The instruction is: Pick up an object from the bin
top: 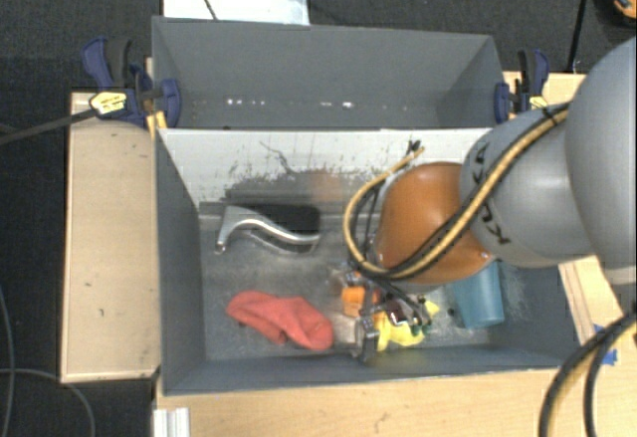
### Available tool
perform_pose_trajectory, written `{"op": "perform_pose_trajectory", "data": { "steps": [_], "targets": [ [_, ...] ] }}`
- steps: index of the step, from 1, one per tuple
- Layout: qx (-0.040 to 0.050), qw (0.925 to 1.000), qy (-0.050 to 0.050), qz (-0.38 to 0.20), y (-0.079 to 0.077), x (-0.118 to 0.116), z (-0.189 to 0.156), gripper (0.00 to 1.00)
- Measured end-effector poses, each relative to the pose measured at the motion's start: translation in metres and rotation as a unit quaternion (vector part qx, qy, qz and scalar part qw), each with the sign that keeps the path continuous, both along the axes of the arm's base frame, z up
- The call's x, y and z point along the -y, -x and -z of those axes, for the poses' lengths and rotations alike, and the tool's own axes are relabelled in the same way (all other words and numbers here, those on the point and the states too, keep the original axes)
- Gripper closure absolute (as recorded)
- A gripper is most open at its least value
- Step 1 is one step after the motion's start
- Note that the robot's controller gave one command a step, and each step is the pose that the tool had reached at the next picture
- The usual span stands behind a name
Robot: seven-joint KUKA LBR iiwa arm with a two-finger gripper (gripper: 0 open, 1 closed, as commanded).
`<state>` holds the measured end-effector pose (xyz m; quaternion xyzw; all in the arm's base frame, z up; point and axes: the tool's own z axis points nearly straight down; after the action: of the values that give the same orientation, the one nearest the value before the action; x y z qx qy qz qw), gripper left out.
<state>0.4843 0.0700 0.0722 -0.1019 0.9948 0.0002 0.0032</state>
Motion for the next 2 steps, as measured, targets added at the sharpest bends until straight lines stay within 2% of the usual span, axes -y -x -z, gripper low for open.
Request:
{"op": "perform_pose_trajectory", "data": {
  "steps": [1, 2],
  "targets": [
    [-0.0025, 1.0000, 0.001, 0.003, -0.029, 0.013, -0.013, 0.00],
    [-0.0017, 0.9984, -0.001, -0.056, -0.033, 0.050, -0.022, 0.00]
  ]
}}
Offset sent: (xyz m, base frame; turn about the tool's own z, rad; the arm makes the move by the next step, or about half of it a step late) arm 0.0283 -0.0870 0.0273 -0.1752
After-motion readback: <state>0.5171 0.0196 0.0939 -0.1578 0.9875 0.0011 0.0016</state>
